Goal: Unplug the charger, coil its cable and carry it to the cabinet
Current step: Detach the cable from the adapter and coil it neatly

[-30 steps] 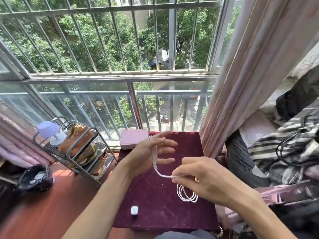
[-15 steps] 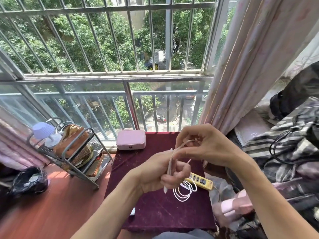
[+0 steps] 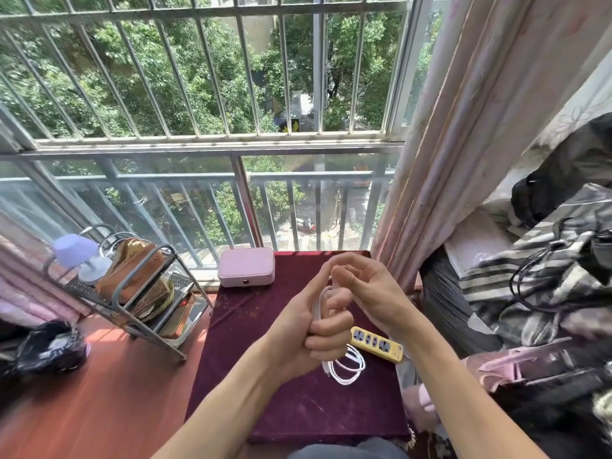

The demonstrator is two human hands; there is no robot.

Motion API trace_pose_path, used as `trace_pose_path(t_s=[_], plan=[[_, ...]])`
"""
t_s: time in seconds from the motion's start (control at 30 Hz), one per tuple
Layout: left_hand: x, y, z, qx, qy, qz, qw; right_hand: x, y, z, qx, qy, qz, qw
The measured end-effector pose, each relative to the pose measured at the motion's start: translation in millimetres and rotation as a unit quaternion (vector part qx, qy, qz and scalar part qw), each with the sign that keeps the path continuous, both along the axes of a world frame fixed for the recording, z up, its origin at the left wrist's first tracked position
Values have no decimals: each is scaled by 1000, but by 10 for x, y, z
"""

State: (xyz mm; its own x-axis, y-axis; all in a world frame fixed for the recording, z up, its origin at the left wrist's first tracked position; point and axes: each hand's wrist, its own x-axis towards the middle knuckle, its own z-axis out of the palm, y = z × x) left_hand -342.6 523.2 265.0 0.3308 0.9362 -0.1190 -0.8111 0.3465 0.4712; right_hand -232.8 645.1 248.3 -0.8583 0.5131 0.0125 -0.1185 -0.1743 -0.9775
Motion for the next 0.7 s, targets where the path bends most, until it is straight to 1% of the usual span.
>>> trace_pose_path(t_s=[0.1,0.23,0.33,0.5,0.57,0.67,0.7], plan=[[-7,-10,11,2,7,6,1000,-8,-34,-58,-36,3,-23,999],[-21,-35,19,3,19,0,1000,-9,-23,-55,-51,15,-42,998],[-24,-64,37,9,28,1,1000,-11,-24,-53,-47,15,-29,998],[-11,-91,82,11,60,25,998,-13,-76,-107,-41,19,-35,998],[-5,-103,103,13,56,30,998,-17,-122,-111,-21,12,-57,998],[-7,-122,136,6,68,36,997,-21,-201,-127,63,-17,-97,993],[-10,-123,146,4,73,34,997,-23,-235,-133,78,-19,-109,991]])
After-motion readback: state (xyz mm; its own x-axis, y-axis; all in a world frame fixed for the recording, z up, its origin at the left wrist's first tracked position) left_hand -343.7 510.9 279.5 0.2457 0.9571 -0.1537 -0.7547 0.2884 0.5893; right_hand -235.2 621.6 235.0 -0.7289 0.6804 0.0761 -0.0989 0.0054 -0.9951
